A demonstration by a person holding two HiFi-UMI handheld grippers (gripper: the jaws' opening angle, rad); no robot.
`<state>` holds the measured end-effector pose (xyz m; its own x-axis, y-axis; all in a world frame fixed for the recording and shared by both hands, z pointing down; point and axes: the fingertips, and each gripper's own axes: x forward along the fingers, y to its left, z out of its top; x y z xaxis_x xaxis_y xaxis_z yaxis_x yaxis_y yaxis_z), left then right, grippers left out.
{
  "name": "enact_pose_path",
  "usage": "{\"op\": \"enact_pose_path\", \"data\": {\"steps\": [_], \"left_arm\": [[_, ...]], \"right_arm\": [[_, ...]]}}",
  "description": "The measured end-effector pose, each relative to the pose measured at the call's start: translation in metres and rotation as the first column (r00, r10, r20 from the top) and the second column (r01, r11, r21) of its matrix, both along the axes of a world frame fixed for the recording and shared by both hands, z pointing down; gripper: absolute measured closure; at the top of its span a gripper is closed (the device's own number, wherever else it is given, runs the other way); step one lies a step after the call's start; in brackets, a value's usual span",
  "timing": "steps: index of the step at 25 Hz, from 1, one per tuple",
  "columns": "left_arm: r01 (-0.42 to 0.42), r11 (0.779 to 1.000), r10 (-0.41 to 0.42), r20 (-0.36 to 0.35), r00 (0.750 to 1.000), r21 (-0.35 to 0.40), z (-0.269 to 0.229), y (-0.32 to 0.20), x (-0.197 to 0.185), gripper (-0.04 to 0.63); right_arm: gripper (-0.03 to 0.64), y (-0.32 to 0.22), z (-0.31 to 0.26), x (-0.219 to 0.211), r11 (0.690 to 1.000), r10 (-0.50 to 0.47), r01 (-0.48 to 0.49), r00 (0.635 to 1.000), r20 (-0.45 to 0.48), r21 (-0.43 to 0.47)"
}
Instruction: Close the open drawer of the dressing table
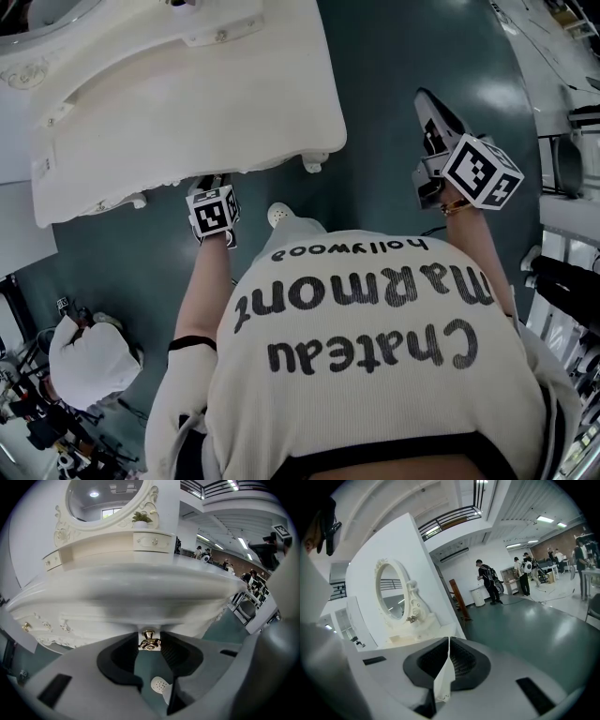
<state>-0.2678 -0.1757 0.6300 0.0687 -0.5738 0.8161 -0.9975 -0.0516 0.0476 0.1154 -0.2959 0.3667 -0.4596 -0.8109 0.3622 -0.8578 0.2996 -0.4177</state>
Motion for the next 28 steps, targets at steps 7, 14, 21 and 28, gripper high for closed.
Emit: {"op": "enact_pose_path", "data": {"steps": [7, 14, 21, 28], "left_arm": [[0.002, 1.000, -0.001, -0.027, 1.000, 0.026, -0.001, -0.002, 0.001, 0.446], [-0.017, 0.999, 0.019, -0.069, 0.997, 0.040, -0.004, -0.001, 0.005, 0.443], [-0.056, 0.997, 0.061, -0.098, 0.993, 0.049, -0.003, 0.001, 0.004, 0.436], [-0.131, 0.991, 0.133, -0.103, 0.986, 0.026, -0.005, 0.001, 0.006, 0.433]], "right_arm": [[0.586, 0.001, -0.003, -0.001, 1.000, 0.005, -0.004, 1.000, -0.015, 0.003], [0.586, 0.003, -0.008, -0.011, 1.000, -0.006, 0.006, 1.000, -0.028, 0.006], [0.586, 0.002, -0.009, -0.034, 1.000, -0.011, 0.011, 1.000, -0.028, -0.003], [0.586, -0.001, -0.014, -0.060, 1.000, -0.016, 0.016, 1.000, -0.010, 0.000]]}}
